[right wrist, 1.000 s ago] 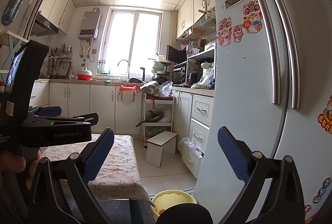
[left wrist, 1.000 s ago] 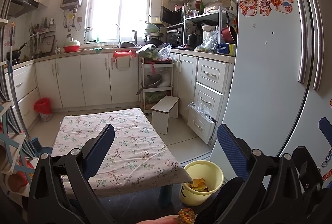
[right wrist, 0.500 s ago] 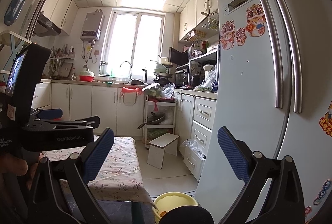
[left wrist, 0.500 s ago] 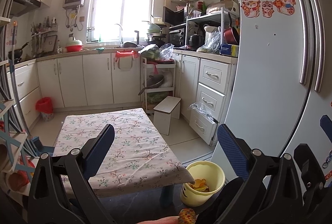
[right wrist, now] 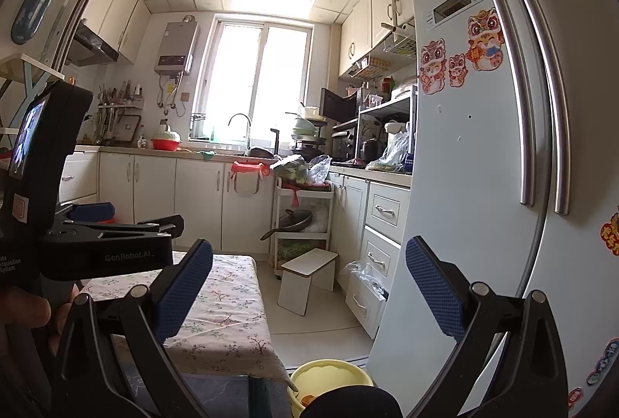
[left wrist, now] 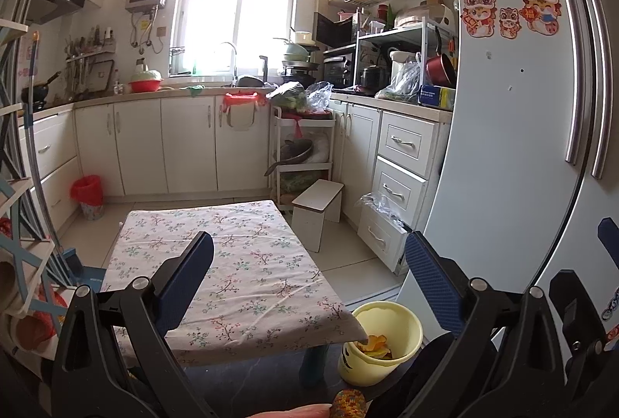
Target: Collect trash
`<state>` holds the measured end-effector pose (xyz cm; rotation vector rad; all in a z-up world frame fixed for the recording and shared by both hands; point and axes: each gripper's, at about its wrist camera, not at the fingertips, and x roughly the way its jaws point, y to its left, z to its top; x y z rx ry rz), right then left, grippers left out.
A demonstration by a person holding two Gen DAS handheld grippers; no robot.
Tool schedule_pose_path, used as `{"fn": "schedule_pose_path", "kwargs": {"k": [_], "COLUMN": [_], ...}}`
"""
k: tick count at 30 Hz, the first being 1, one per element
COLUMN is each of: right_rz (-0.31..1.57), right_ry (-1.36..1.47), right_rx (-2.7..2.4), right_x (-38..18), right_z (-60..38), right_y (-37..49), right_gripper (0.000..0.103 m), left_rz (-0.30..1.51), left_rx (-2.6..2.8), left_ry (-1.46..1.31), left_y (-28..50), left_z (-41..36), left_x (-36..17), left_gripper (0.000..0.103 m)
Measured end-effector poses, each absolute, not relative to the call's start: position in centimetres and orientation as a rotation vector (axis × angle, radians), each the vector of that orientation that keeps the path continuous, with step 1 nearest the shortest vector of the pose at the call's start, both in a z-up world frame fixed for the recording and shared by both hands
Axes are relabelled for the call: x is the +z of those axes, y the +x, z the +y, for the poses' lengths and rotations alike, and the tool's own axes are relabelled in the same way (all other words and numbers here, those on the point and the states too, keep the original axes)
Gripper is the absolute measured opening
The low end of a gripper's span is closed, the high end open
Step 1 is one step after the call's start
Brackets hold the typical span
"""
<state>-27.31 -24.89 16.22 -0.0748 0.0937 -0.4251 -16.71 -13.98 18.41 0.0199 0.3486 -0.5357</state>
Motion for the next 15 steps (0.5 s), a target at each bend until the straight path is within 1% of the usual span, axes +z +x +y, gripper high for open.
{"fn": "schedule_pose_path", "kwargs": {"k": [15], "right_rz": [0.092], "right_ry": [-0.089], "right_rx": [-0.394], "right_x": [16.3], "right_z": [-24.4], "right_y": [-25.9], "right_gripper": [0.096], "left_rz": [0.358], "left_rx": [-0.509], "left_ry": [-0.002], "left_y": [-15.8], "left_z": [-12.8], "left_x": [18.2], "left_gripper": [0.095]}}
